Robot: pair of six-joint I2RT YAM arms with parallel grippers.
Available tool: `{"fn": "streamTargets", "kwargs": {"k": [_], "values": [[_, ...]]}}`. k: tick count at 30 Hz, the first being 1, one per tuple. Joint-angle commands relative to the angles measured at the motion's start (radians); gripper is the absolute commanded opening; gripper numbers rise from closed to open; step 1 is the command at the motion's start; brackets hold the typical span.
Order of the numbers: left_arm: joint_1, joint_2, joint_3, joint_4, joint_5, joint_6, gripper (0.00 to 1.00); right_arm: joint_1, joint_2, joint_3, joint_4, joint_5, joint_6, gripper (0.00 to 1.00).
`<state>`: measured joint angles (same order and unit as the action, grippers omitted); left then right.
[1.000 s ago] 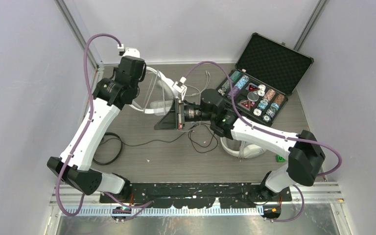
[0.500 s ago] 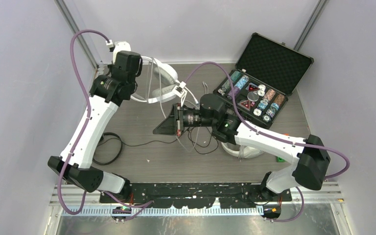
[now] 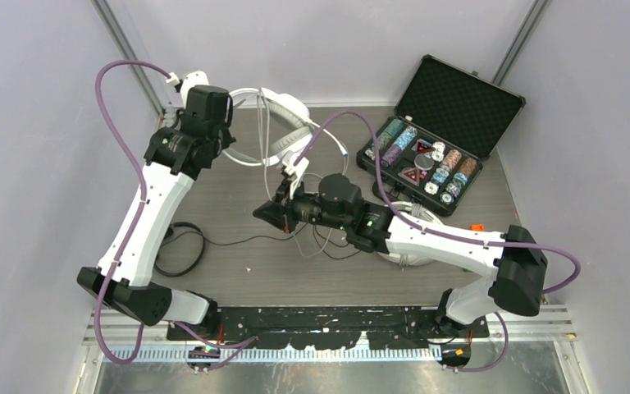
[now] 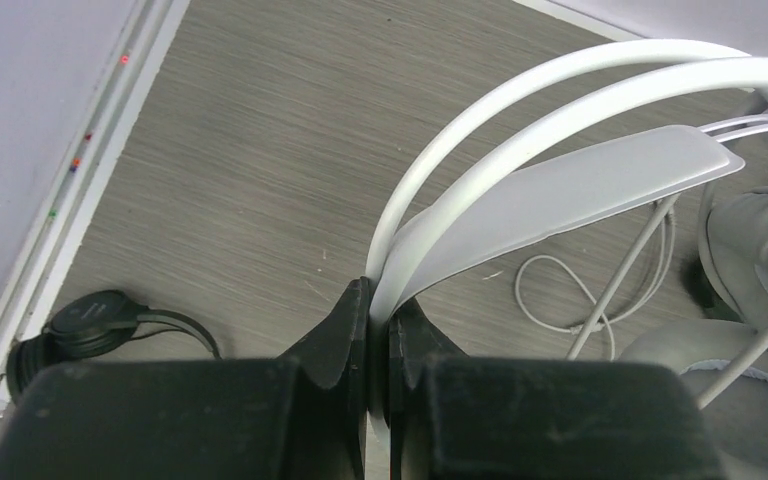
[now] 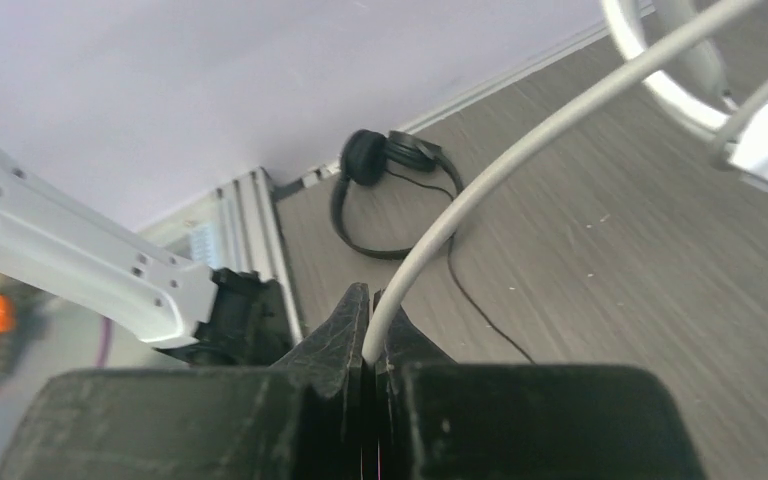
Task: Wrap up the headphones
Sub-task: Wrap the headphones cable around the headphones.
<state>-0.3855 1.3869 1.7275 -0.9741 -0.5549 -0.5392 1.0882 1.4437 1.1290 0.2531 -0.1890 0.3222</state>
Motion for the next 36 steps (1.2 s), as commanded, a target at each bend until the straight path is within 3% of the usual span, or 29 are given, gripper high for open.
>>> {"fn": "streamTargets", "kwargs": {"k": [1, 10, 18, 36], "values": [[0.014, -0.047, 0.012, 0.144, 0.032, -0.101, 0.0, 0.053, 0.031, -0.009, 0.01, 0.109, -0.256, 0.0], [0.063, -0.069, -0.017, 0.178, 0.157, -0.171, 0.0, 0.087, 0.102, -0.054, 0.013, 0.125, -0.295, 0.0], [0.074, -0.12, -0.013, 0.152, 0.277, -0.222, 0.0, 0.086, 0.077, -0.223, 0.246, 0.256, -0.38, 0.08], [0.074, -0.156, 0.089, 0.066, 0.345, -0.226, 0.0, 0.045, 0.262, -0.339, 0.654, 0.214, -0.305, 0.28]]}}
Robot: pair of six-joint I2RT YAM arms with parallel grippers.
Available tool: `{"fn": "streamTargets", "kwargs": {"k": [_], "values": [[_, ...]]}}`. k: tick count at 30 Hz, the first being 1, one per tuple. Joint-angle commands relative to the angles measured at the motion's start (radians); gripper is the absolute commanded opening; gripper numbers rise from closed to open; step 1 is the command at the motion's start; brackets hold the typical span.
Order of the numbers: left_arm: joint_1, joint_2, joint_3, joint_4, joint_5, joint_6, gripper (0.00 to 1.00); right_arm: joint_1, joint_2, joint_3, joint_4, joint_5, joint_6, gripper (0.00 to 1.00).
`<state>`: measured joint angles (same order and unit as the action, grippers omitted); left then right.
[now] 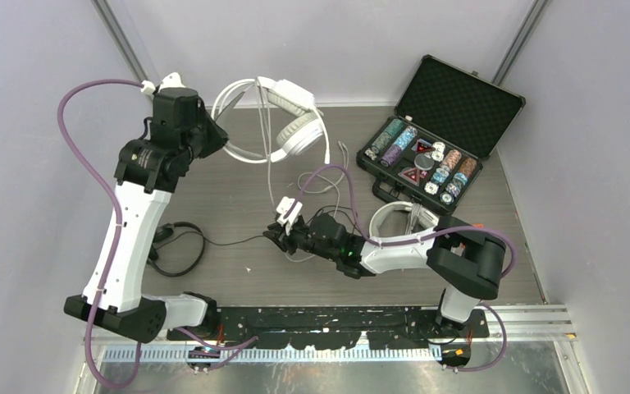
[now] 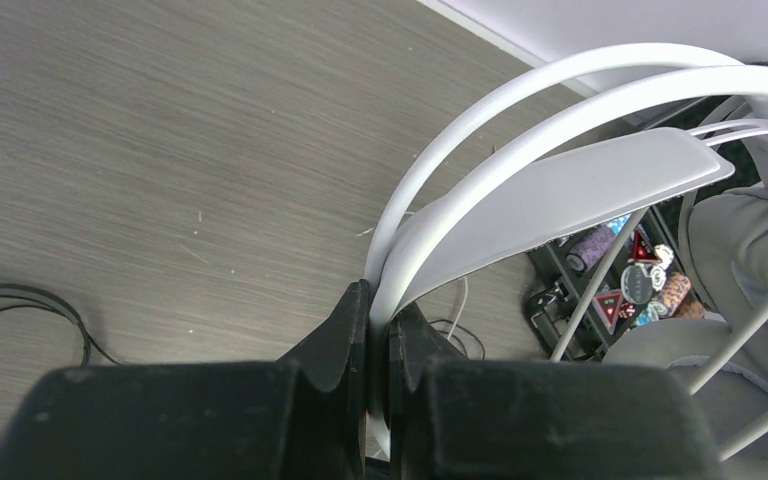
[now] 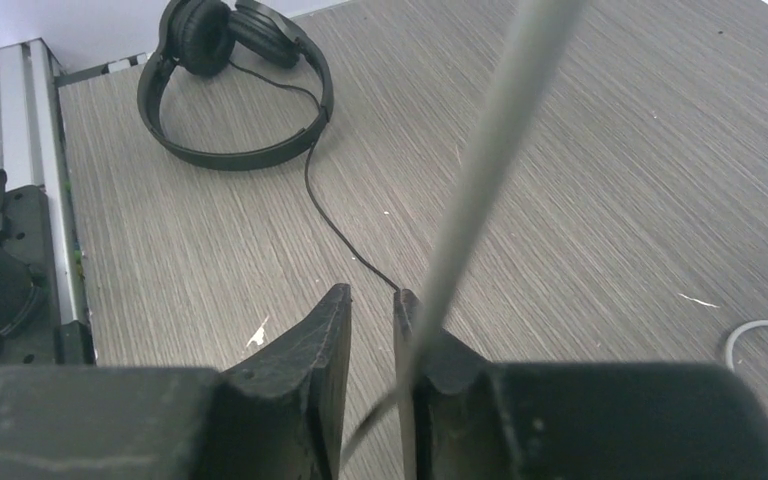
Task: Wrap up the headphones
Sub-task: Wrap the headphones cable around the headphones.
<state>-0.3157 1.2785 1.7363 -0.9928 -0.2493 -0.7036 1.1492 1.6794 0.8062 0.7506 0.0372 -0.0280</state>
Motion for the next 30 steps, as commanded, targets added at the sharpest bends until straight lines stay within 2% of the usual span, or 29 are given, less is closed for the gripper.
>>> {"fn": "streamTargets", "kwargs": {"k": [1, 8, 10, 13, 16, 17, 24, 30], "values": [[0.004, -0.047, 0.089, 0.076, 0.041, -0.061, 0.0, -0.023, 0.037, -0.022, 0.175, -0.015, 0.06, 0.29], [0.004, -0.044, 0.121, 0.066, 0.057, -0.063, 0.0, -0.035, 0.118, -0.06, 0.264, -0.023, 0.112, 0.28], [0.005, -0.044, 0.133, 0.065, 0.064, -0.063, 0.0, -0.034, 0.137, -0.091, 0.313, -0.023, 0.133, 0.24], [0.015, -0.041, 0.155, 0.066, 0.102, -0.072, 0.0, -0.035, 0.149, -0.13, 0.381, -0.012, 0.154, 0.13], [0.032, -0.037, 0.171, 0.072, 0.177, -0.079, 0.0, -0.045, 0.157, -0.15, 0.407, -0.013, 0.17, 0.01], [0.038, -0.036, 0.176, 0.071, 0.202, -0.079, 0.0, -0.054, 0.158, -0.158, 0.421, -0.017, 0.182, 0.0], [0.133, -0.04, 0.182, 0.082, 0.442, -0.076, 0.0, -0.148, 0.152, -0.186, 0.461, -0.089, 0.287, 0.0], [0.191, -0.041, 0.142, 0.133, 0.654, 0.0, 0.0, -0.22, 0.123, -0.191, 0.452, -0.134, 0.344, 0.0]]}}
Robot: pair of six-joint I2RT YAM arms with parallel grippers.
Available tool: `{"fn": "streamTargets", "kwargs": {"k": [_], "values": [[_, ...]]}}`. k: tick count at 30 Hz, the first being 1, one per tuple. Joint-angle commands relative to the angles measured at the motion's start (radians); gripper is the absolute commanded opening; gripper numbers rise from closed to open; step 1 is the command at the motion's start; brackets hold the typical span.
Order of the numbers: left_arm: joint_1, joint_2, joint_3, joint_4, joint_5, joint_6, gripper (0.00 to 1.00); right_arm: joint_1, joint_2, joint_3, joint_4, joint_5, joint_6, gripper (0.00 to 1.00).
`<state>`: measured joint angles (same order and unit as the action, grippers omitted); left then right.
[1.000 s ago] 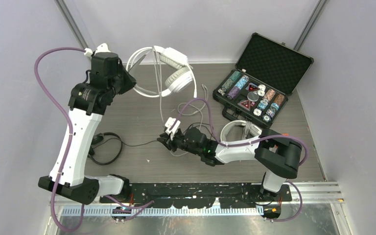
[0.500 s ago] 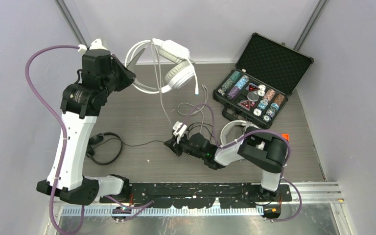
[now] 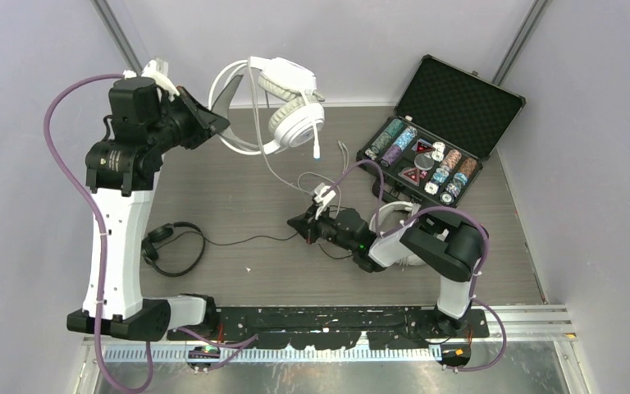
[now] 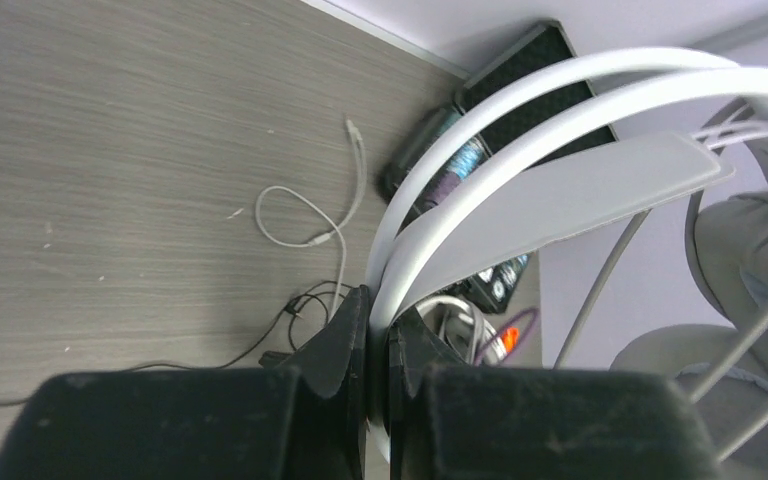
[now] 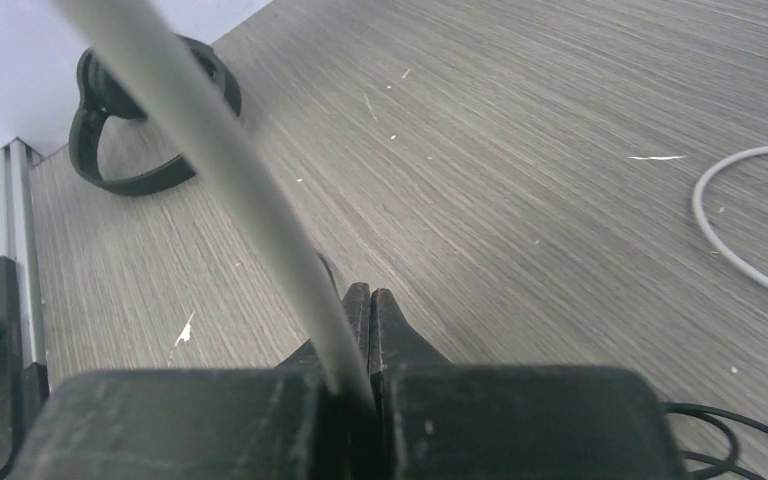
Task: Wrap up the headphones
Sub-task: Wrap the headphones cable around the headphones.
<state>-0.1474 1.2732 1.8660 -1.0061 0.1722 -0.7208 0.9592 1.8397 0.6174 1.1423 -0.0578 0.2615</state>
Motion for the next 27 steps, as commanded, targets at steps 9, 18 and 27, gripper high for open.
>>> {"fn": "streamTargets", "kwargs": {"k": [9, 18, 27], "values": [[0.053, 0.019, -0.073, 0.223, 0.632, 0.138, 0.0, -0.128, -0.097, -0.006, -0.014, -0.08, 0.123, 0.0], [0.064, 0.008, -0.037, 0.001, 0.443, 0.489, 0.0, -0.234, -0.169, 0.019, -0.152, -0.046, 0.211, 0.0], [0.063, -0.064, -0.154, -0.026, 0.355, 0.697, 0.0, -0.3, -0.262, 0.073, -0.355, -0.077, 0.231, 0.0]]}}
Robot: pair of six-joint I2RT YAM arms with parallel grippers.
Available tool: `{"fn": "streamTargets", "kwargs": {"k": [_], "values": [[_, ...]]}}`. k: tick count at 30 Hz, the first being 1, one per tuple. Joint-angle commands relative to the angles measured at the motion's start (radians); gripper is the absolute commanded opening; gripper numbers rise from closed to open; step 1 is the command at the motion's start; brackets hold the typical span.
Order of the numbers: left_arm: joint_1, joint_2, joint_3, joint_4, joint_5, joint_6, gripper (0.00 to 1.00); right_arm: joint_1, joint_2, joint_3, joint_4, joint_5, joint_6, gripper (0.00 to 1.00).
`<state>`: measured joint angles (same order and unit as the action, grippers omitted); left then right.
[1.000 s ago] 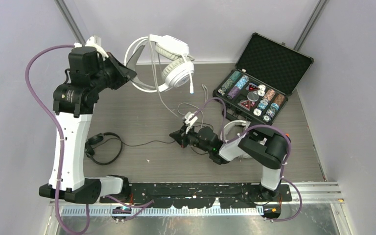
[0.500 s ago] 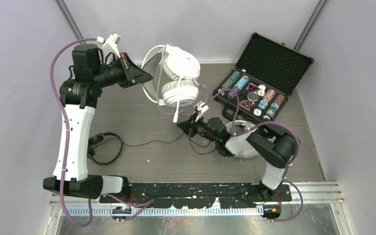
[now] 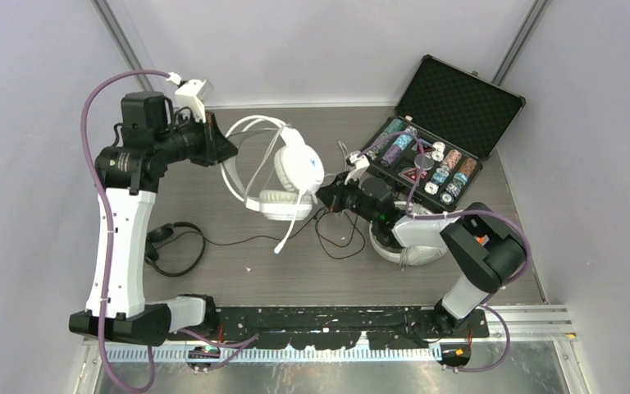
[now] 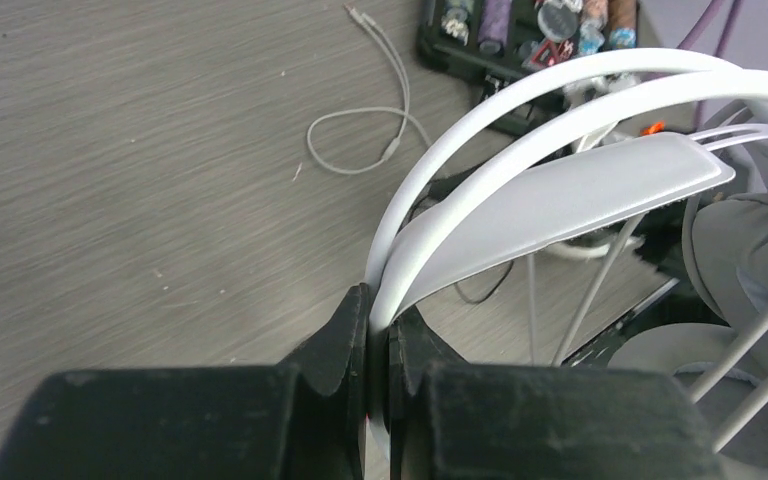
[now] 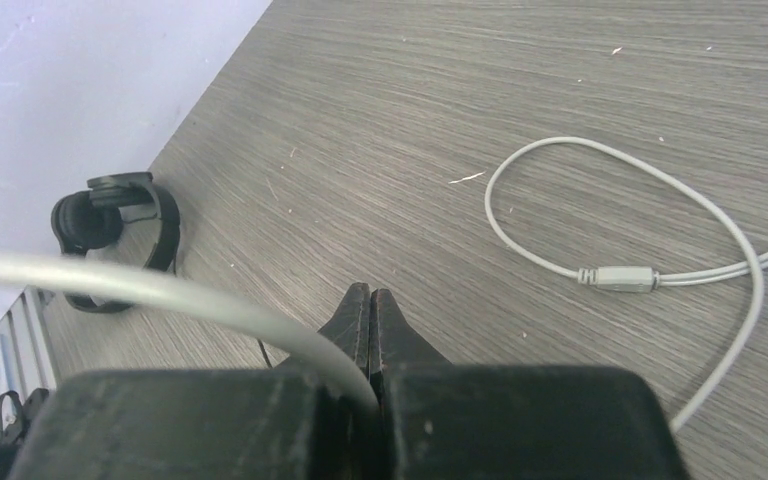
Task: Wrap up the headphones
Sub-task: Wrap the headphones cable around the headphones.
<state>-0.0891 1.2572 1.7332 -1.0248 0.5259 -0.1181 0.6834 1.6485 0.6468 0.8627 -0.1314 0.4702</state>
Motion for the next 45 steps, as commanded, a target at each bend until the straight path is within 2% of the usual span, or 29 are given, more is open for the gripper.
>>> {"fn": "streamTargets", "kwargs": {"k": [1, 10, 19, 24, 29, 32, 35, 36, 38, 45], "values": [[0.004, -0.049, -0.032, -0.01, 0.005, 0.106, 0.0, -0.03, -0.083, 0.05, -0.1, 0.0, 0.021, 0.0], [-0.03, -0.084, -0.165, 0.029, 0.102, 0.209, 0.0, -0.082, -0.115, 0.17, -0.344, -0.028, 0.006, 0.0], [-0.07, -0.08, -0.247, 0.056, 0.227, 0.208, 0.0, -0.114, -0.122, 0.243, -0.449, -0.028, -0.001, 0.0], [-0.074, -0.096, -0.302, 0.158, 0.309, 0.062, 0.0, -0.12, -0.12, 0.273, -0.485, -0.038, -0.03, 0.0], [-0.074, -0.104, -0.292, 0.288, 0.335, -0.186, 0.0, -0.121, -0.099, 0.278, -0.488, -0.042, -0.018, 0.0], [-0.074, -0.114, -0.285, 0.305, 0.381, -0.175, 0.0, -0.121, -0.09, 0.277, -0.485, -0.042, -0.008, 0.0], [-0.074, -0.115, -0.28, 0.191, 0.299, -0.008, 0.0, -0.122, -0.102, 0.288, -0.513, -0.041, -0.004, 0.0], [-0.08, -0.11, -0.273, 0.142, 0.212, 0.044, 0.0, -0.125, -0.109, 0.298, -0.539, -0.042, -0.005, 0.0], [-0.097, -0.084, -0.258, 0.038, 0.131, 0.148, 0.0, -0.131, -0.122, 0.326, -0.605, -0.052, -0.013, 0.0], [-0.154, -0.059, -0.239, -0.024, -0.046, 0.283, 0.0, -0.151, -0.161, 0.45, -0.912, -0.162, -0.061, 0.0]]}}
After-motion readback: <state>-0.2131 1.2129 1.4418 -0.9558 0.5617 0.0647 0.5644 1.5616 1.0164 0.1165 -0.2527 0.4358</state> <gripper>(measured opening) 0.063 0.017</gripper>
